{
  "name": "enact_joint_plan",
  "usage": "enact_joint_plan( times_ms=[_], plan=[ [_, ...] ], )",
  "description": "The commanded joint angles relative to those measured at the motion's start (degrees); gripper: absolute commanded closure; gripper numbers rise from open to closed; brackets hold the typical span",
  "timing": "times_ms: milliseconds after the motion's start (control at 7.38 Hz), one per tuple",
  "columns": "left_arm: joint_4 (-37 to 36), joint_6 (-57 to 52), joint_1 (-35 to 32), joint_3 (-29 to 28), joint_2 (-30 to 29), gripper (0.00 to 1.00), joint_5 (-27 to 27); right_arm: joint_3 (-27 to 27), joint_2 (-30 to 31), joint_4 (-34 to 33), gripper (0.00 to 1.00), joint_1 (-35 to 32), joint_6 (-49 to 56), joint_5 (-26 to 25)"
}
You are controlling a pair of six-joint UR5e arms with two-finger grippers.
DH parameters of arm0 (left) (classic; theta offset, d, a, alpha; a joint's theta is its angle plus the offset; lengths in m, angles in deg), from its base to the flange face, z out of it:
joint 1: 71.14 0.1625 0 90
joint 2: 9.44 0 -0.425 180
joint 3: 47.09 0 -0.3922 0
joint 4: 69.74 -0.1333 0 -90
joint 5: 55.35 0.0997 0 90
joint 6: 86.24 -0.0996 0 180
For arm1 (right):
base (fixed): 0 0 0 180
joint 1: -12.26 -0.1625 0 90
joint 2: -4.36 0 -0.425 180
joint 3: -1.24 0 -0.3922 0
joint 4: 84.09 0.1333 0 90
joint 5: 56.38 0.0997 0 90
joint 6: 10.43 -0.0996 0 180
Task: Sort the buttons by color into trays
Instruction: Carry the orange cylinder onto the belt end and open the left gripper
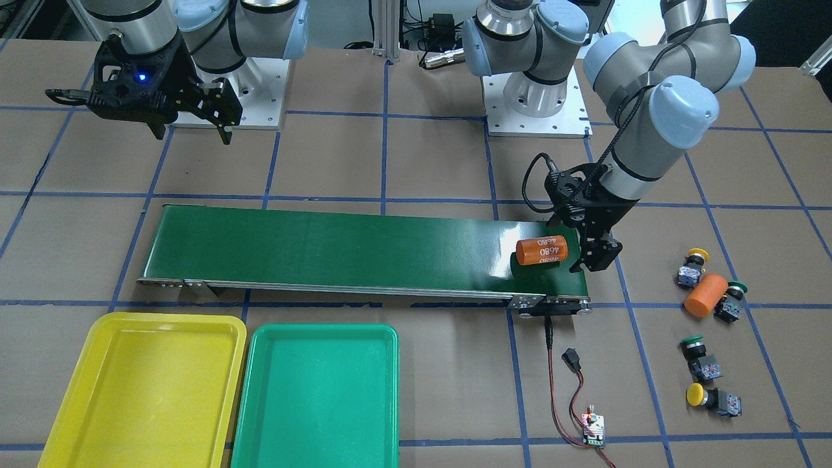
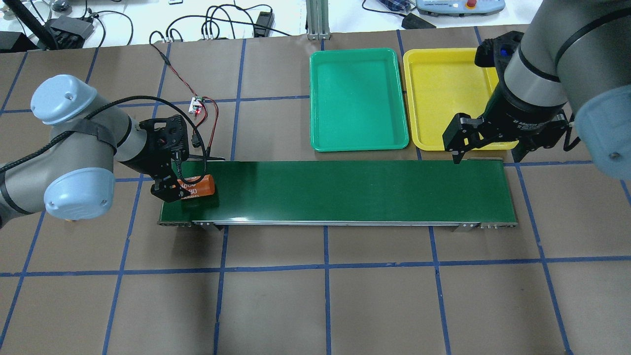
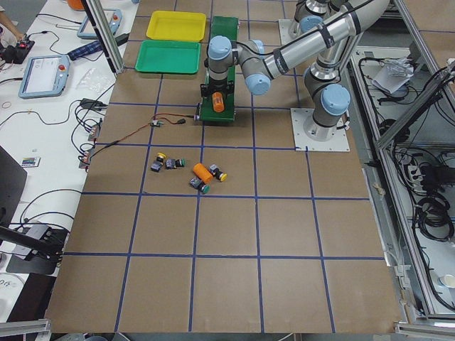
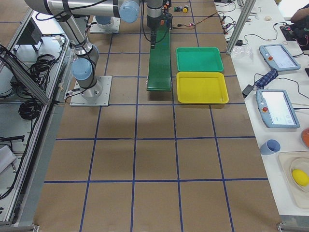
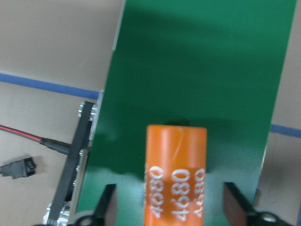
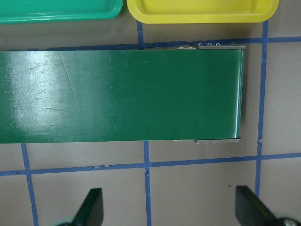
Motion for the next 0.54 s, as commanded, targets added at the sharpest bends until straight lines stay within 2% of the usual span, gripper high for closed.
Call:
enact_joint_plan(
  times_ms=[0, 136, 271, 407],
  plan=[
    [2.47, 3.01, 9.57, -4.07, -1.52, 0.0, 0.6, 0.01, 0.05, 0.04, 0.0, -0.02, 0.03, 0.02],
    [3.7, 5.29, 15.38, -7.74, -3.54, 0.0, -0.01, 0.1, -0.12, 0.04, 0.0, -0.02, 0.12, 0.19],
    [4.67, 8.27, 18.31, -11.35, -6.17, 0.0, -0.1, 0.54, -0.12, 0.04, 0.0, -0.02, 0.03, -0.24],
    [4.68, 15.79, 18.69, -15.65, -10.29, 0.0, 0.59, 1.06, -0.04, -0.13, 0.0, -0.02, 0.12, -0.24]
  ],
)
